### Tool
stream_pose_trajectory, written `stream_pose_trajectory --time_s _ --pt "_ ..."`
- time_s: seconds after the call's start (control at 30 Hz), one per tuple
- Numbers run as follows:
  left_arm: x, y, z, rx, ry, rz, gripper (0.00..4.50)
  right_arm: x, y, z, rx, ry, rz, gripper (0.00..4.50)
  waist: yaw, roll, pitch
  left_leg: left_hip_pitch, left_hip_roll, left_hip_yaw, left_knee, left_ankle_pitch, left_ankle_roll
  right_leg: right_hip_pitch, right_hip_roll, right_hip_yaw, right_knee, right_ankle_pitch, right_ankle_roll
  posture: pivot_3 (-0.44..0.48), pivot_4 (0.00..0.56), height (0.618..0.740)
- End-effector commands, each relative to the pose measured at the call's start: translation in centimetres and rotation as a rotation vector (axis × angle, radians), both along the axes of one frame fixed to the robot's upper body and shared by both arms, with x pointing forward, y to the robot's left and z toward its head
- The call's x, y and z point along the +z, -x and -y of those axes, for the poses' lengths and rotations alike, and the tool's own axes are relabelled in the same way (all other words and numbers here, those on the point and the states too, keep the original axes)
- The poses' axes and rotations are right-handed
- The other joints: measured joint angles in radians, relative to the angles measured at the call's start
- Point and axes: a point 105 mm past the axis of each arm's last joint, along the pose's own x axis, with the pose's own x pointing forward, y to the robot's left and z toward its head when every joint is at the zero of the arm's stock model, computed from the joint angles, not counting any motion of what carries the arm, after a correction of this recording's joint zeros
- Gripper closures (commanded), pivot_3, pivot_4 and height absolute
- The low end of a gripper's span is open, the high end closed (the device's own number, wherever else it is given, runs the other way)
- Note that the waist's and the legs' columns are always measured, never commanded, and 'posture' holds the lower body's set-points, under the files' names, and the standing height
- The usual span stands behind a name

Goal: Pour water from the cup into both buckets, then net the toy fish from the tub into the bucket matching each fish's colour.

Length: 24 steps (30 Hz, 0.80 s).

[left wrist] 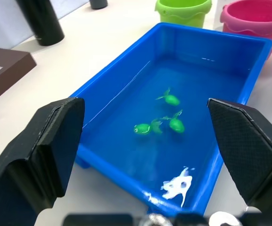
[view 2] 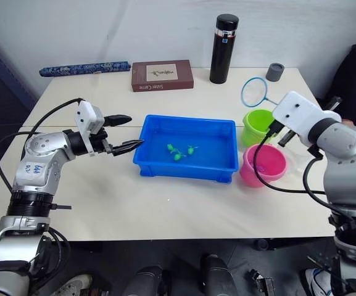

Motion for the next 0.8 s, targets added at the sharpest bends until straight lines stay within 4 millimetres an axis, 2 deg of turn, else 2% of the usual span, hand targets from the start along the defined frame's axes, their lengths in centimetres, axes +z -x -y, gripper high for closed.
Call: stream_pose_trajectory --time_s 0.03,0.13,0.53,0.67,0.8 --pt "1.6 0.5 -1.0 0.021 0.015 0.051 0.02 1.1 0.8 -0.9 0.033 -0.089 -0.025 4.50 0.002 0.000 0.000 0.000 0.000 0.000 0.000 0.000 0.000 0.000 0.000 0.000 0.000 0.000 0.000 0.000 0.150 0.740" --pt "1.5 0.8 -1.7 0.040 0.011 0.045 0.02 0.4 0.9 -1.4 0.045 -0.135 -0.090 4.50 0.003 0.000 0.000 -0.001 -0.001 -0.001 0.000 0.000 0.001 0.000 -0.001 0.000 0.000 0.000 0.000 0.000 0.150 0.740" --pt "1.4 1.6 -2.8 0.091 0.011 0.044 0.02 -1.0 0.5 -0.8 -0.004 -0.023 -0.225 4.50 0.000 0.000 0.000 -0.001 -0.001 -0.001 0.000 0.000 0.001 -0.001 -0.002 0.000 -0.001 0.000 0.000 0.000 0.150 0.740" --pt "1.2 1.8 -2.7 0.096 0.014 0.042 0.02 -1.5 0.4 -1.6 0.042 0.048 -0.218 4.50 0.000 0.000 0.000 -0.001 -0.001 -0.001 -0.001 0.000 0.001 -0.001 -0.002 0.000 -0.001 0.000 0.000 0.000 0.150 0.740" --pt "1.0 2.0 -2.8 0.101 0.006 0.034 0.02 -3.0 1.2 -3.0 0.124 0.086 -0.262 4.50 0.000 0.000 0.000 -0.001 -0.001 -0.001 -0.001 0.000 0.001 -0.001 -0.002 0.000 -0.001 0.000 0.000 0.000 0.150 0.740"
